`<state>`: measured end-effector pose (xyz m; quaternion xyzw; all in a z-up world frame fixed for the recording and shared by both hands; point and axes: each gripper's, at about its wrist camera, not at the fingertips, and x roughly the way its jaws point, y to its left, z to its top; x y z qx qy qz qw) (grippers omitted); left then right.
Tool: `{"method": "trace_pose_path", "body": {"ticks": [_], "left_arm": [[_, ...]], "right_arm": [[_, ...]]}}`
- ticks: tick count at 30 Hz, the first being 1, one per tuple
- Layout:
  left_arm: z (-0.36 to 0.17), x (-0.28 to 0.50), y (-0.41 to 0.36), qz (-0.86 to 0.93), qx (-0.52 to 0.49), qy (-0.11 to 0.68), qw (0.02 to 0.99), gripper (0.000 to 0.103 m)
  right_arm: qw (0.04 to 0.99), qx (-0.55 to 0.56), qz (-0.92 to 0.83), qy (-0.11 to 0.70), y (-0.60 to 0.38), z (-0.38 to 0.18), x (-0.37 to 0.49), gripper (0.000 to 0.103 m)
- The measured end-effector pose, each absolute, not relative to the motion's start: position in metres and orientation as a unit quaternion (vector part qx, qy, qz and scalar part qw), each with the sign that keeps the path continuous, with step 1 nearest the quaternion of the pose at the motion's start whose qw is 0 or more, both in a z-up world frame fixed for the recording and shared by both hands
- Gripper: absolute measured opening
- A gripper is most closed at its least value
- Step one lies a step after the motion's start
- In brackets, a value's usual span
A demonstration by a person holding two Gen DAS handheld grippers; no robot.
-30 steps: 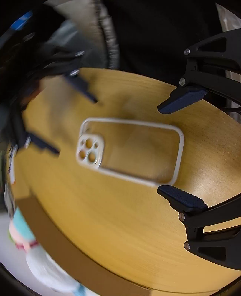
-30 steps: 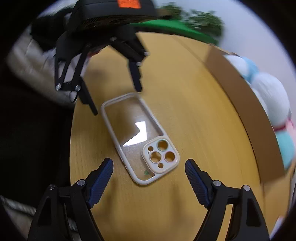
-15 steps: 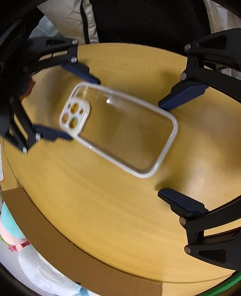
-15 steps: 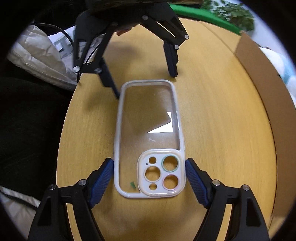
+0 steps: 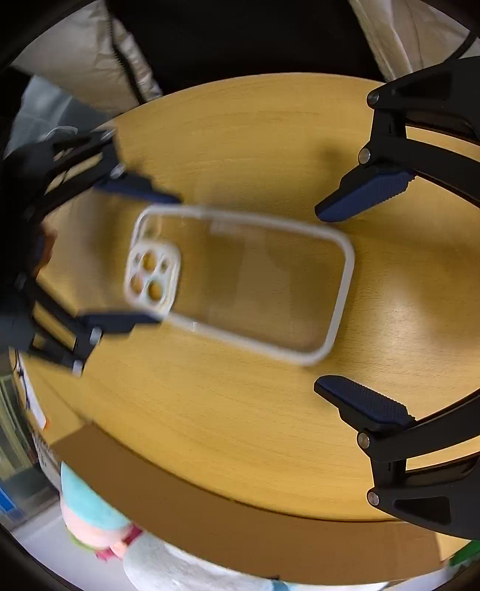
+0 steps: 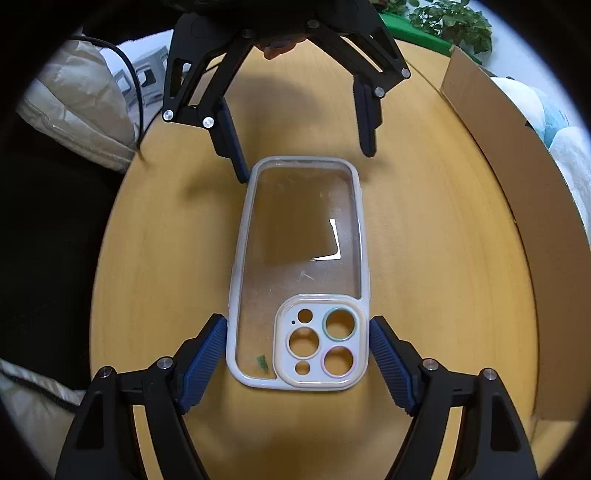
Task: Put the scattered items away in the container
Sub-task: 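Close the left tool on the phone case's lens-hole end while the right tool grips its other end, then carry the phone case over the box and release it onto the pink bear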
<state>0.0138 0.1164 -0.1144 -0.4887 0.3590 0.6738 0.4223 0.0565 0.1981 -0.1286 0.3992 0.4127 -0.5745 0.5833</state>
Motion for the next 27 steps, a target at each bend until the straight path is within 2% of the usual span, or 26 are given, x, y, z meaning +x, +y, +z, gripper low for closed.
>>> {"method": "trace_pose_path", "body": {"ticks": [5,7,13,17,23,27], "left_arm": [[-0.117,-0.008,0.118,0.668,-0.490,0.341,0.445,0.089],[-0.117,-0.017,0.120,0.665,-0.489,0.337,0.453,0.082],[-0.102,-0.047,0.116,0.671,-0.478,0.344,0.450,0.082],[-0.065,-0.074,0.107,0.696,-0.442,0.361,0.436,0.082],[0.014,-0.151,0.089,0.725,-0.381,0.434,0.376,0.082],[0.066,-0.200,0.038,0.730,-0.365,0.456,0.354,0.082]], "right_arm": [[0.598,0.396,-0.558,0.418,0.197,-0.125,0.041,0.078],[0.603,0.395,-0.550,0.422,0.196,-0.123,0.036,0.078],[0.609,0.385,-0.546,0.428,0.196,-0.107,0.018,0.078],[0.600,0.354,-0.567,0.439,0.199,-0.075,-0.004,0.078],[0.569,0.289,-0.598,0.486,0.188,0.000,-0.069,0.078],[0.546,0.260,-0.609,0.514,0.156,0.043,-0.125,0.078]]}}
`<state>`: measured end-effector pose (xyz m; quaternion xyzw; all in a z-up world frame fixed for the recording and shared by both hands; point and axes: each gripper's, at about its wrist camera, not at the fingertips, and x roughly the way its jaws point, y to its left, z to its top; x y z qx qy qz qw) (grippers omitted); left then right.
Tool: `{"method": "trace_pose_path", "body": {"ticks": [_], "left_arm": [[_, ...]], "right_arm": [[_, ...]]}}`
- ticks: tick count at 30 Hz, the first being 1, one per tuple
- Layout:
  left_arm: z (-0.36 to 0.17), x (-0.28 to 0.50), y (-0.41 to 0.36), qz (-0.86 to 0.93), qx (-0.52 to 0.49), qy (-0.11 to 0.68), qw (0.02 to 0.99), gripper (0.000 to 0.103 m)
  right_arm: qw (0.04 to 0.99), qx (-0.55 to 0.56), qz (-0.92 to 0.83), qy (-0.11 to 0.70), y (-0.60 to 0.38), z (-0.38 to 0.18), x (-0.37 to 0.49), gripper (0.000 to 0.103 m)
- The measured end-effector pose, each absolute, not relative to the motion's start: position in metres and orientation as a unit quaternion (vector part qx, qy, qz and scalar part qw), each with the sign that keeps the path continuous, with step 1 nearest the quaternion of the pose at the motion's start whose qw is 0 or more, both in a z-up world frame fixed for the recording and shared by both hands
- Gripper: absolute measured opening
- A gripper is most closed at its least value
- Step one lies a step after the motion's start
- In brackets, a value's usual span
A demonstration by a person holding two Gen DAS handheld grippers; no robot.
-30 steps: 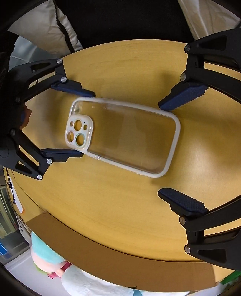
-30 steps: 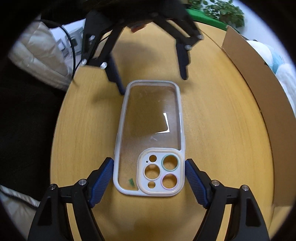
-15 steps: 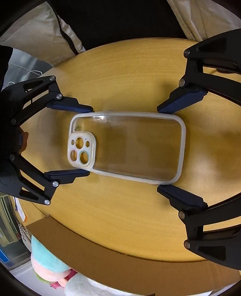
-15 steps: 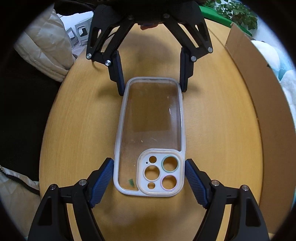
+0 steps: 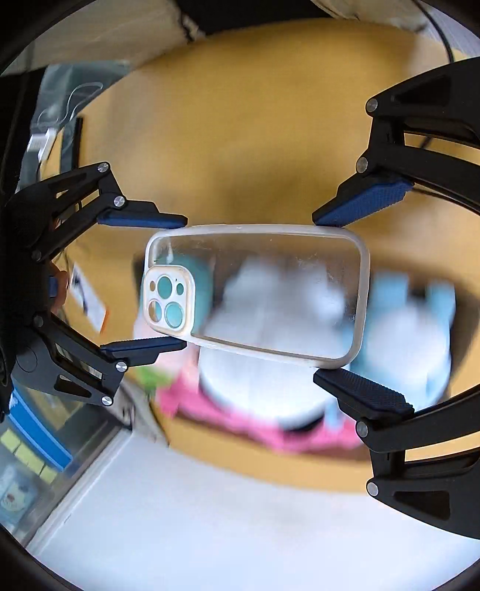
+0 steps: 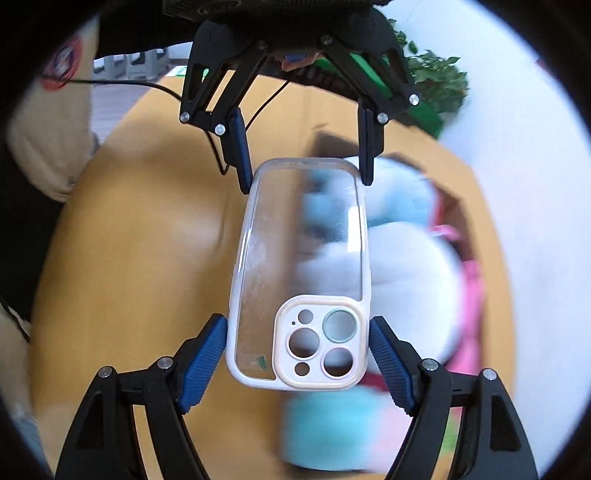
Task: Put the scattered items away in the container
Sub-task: 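Carry the phone case over the box and release it onto the pink bear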
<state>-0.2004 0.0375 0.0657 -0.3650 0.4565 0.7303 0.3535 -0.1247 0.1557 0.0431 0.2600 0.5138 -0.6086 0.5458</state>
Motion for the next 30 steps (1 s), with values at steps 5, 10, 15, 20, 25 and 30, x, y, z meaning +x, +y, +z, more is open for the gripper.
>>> {"method": "trace_pose_path", "body": {"ticks": [5,10,15,20,25,30], "left_arm": [[0.102,-0.290,0.017,0.731,-0.377,0.457,0.339,0.082],[0.083,-0.349,-0.015,0.717,-0.409,0.444,0.348,0.082],[0.033,-0.386,-0.009,0.706,-0.449,0.407,0.366,0.082],[-0.017,-0.415,-0.008,0.696,-0.487,0.396,0.349,0.083],[0.000,-0.412,-0.017,0.717,-0.480,0.384,0.328,0.080],[0.026,-0.381,-0.022,0.755,-0.449,0.387,0.279,0.080]], "right_arm": [[0.532,0.263,-0.621,0.512,0.186,0.078,-0.192,0.078],[0.521,0.301,-0.623,0.500,0.180,0.077,-0.278,0.078],[0.519,0.356,-0.612,0.478,0.177,0.029,-0.332,0.078],[0.509,0.397,-0.610,0.460,0.180,-0.020,-0.355,0.078],[0.488,0.395,-0.618,0.473,0.182,-0.018,-0.345,0.078],[0.458,0.390,-0.645,0.471,0.203,0.007,-0.333,0.078]]}}
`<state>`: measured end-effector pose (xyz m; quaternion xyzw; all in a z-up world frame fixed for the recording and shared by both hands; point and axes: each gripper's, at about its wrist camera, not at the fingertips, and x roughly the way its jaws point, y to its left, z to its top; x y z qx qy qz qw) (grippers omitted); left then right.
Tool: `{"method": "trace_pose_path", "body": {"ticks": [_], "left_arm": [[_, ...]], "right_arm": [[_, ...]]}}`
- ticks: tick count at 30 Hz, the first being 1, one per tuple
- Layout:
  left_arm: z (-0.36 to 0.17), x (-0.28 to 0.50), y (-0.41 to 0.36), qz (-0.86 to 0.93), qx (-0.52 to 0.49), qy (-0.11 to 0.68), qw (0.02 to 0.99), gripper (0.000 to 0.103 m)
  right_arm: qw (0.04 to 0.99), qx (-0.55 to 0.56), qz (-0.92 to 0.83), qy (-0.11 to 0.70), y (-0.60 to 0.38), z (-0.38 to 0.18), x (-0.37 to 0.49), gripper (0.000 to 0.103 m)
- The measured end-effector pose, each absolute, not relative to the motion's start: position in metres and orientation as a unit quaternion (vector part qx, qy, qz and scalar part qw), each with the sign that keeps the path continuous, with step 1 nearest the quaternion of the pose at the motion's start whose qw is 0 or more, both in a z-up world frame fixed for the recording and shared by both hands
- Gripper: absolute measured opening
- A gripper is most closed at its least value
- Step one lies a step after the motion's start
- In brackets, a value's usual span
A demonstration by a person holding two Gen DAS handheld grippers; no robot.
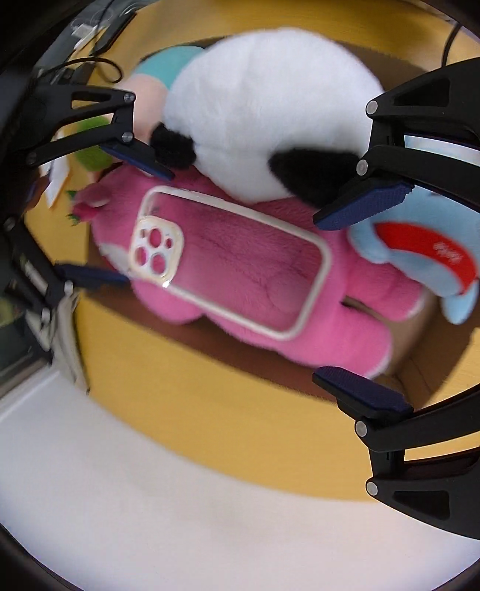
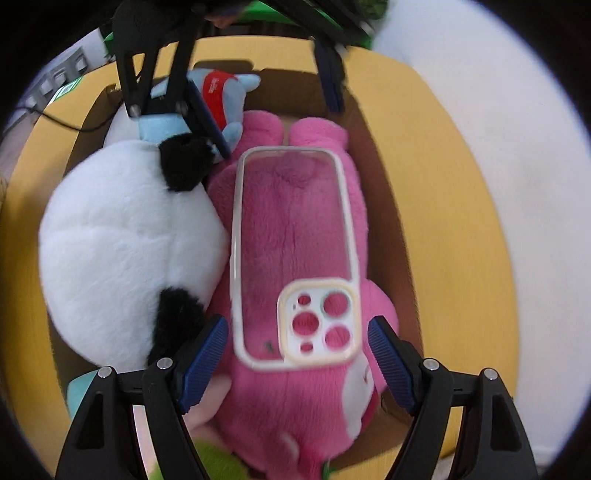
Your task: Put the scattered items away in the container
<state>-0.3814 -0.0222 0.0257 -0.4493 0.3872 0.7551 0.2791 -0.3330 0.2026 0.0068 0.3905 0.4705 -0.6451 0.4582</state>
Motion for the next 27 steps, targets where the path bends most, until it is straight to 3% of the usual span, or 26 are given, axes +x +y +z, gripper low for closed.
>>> {"method": "trace_pose_path", "body": {"ticks": [5,7,12,16,20,27], "left_arm": [[0.078,-0.315,-0.039,0.810,-0.397,0.364,0.233,0.081],[0.091,-0.279,-0.038,0.835,-0.379,0.341,0.206,0.088],[0.097,-0.199,-0.033,0.891,-0.371,0.232,0.121,0.096],[0.078,-0.145,-0.021,0.921,-0.368,0.104,0.073,0.096],[0.042,-0.094,0.012,0.932,-0.362,0.026,0.013,0.097],[-0.003,-0.046,0.071,0.932,-0.362,-0.007,0.013,0.099]], "right_arm": [[0.411,0.356,-0.718,0.435,0.252,0.052,-0.302,0.078],[0.397,0.333,-0.753,0.405,0.260,0.068,-0.278,0.078],[0.285,0.298,-0.874,0.256,0.298,0.092,-0.202,0.078],[0.201,0.328,-0.918,0.096,0.316,0.077,-0.144,0.079],[0.133,0.368,-0.920,-0.027,0.290,0.020,-0.100,0.079],[0.070,0.380,-0.920,-0.069,0.271,-0.031,-0.042,0.079]]}}
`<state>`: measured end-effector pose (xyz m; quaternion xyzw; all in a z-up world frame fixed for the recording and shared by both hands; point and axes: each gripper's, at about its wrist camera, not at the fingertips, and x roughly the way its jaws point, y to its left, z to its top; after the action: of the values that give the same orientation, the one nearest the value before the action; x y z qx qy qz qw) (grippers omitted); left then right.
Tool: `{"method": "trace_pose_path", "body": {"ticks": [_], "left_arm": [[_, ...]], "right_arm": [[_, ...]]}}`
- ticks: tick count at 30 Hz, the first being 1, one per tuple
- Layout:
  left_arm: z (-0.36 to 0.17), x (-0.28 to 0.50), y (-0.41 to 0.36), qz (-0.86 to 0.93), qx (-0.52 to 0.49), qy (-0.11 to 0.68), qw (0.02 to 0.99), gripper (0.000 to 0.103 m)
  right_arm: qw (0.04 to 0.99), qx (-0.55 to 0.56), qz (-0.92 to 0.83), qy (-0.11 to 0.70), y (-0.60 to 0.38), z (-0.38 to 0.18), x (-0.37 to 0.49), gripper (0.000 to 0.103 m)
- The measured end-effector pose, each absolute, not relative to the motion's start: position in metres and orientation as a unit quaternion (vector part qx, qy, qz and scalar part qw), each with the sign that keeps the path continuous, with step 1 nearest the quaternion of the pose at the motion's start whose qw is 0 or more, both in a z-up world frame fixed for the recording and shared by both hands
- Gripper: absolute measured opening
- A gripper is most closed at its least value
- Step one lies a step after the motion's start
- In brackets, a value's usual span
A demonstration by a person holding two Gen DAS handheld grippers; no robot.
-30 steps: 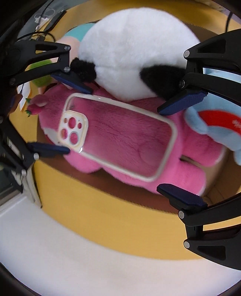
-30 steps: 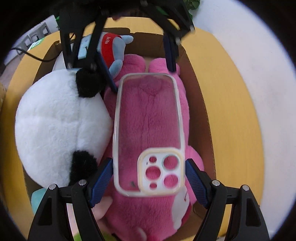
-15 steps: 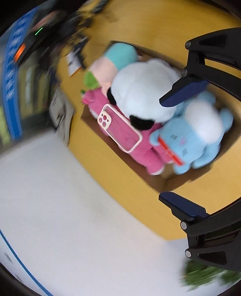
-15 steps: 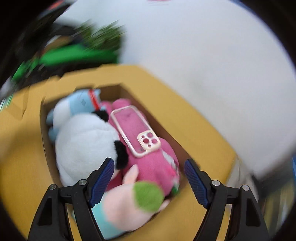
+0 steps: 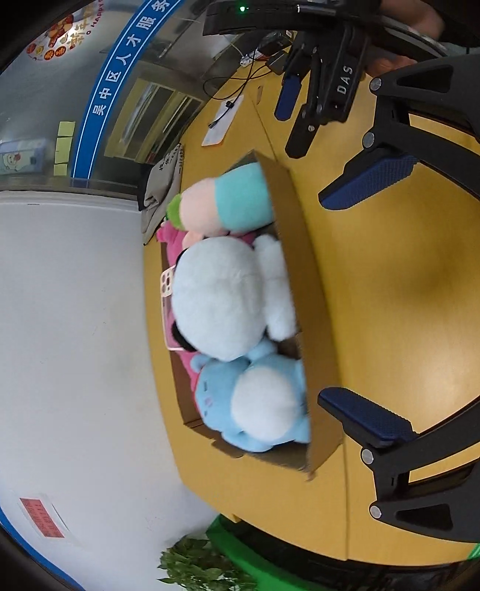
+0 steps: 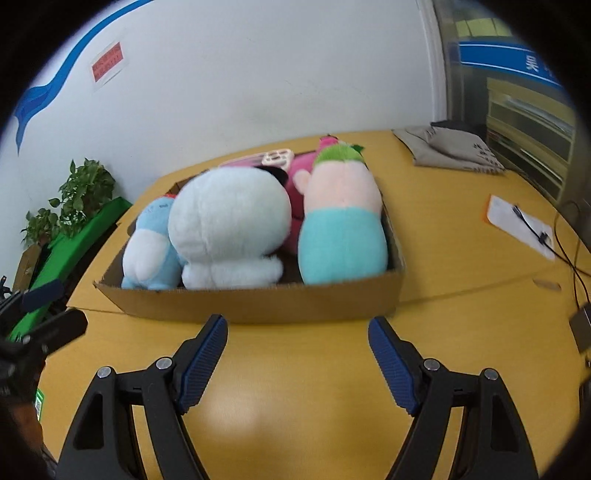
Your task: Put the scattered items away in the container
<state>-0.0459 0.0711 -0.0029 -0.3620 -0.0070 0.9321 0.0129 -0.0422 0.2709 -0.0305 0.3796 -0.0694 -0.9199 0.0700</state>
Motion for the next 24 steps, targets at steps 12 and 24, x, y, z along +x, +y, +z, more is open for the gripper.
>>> {"method": "trace_pose_path", "body": {"ticks": [12,24], "left_arm": [[-0.012,-0.026,0.071,0.939,-0.338,-0.058,-0.004,0.102],[-0.022,-0.017,0.055,0.938,-0.334,-0.092,-0.027,0.102]], "right_arm": [[0.034,0.364,-0.930,-0.029,0.264,-0.038,-0.014,0.079],[0.041,0.352,-0.935,0.006,0.247,-0.040,-0.015,0.079]]}}
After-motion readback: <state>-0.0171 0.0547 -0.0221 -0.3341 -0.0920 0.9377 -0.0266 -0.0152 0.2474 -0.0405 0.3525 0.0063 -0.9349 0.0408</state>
